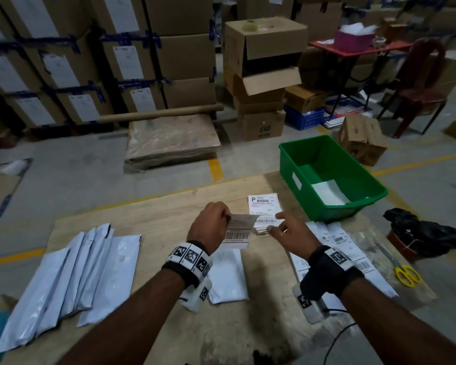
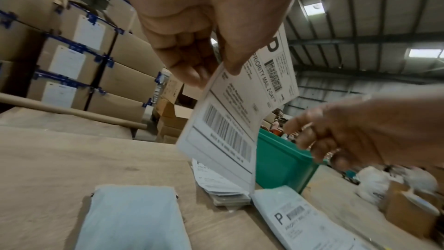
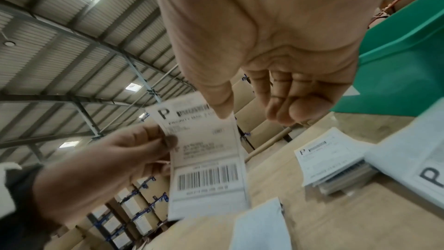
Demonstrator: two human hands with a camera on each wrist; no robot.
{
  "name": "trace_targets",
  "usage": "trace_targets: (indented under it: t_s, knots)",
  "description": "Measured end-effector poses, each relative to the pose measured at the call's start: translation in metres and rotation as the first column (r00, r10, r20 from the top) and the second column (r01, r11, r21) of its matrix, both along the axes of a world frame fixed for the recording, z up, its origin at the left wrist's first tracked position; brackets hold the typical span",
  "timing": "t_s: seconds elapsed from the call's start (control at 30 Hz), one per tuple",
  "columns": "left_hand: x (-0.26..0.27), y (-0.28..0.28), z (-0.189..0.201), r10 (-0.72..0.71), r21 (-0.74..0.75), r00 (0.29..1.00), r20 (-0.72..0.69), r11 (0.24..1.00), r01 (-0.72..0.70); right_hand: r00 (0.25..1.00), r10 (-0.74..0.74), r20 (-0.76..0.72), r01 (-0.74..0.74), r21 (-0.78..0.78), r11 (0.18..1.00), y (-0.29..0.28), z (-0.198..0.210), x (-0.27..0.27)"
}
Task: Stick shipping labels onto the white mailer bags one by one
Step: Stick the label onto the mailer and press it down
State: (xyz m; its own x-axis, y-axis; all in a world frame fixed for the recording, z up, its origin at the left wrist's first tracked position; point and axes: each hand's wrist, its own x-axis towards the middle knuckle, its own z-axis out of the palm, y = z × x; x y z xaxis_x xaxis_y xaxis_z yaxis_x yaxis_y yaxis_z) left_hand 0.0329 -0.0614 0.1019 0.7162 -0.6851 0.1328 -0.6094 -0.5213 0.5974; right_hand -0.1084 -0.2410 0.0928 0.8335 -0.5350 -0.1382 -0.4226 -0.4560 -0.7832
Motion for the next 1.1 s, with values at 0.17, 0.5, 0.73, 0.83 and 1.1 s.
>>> trace_targets:
  t_s: [0.17,0.5,0.73,0.83,1.1]
  knots:
    - [0.006,0.006,0.001,0.035,-0.066,0.994,-0.107,0.997,-0.042,0.994,0.107,0.002,-0.107,0.019,0.994,0.009,-0.017,0.011]
    - [0.016,0.030,-0.010,0.042,-0.155,0.976,-0.212,0.985,-0.076,0.990,0.094,0.110,-0.118,0.246,0.962,0.029,-0.015,0.033]
    - [0.015,0.046,-0.028,0.094,-0.126,0.896,-0.434,0.978,-0.163,0.989,0.127,0.075,-0.144,0.301,0.943,0.039,-0.025,0.037]
    - [0.019,0.054,-0.044,0.154,-0.056,0.842,-0.516,0.976,-0.213,0.989,0.133,0.059,-0.145,0.335,0.931,0.046,-0.033,0.035]
    - [0.022,0.067,-0.070,0.149,0.057,0.847,-0.510,0.989,-0.140,0.997,0.075,0.024,-0.078,0.334,0.939,0.062,-0.050,0.033]
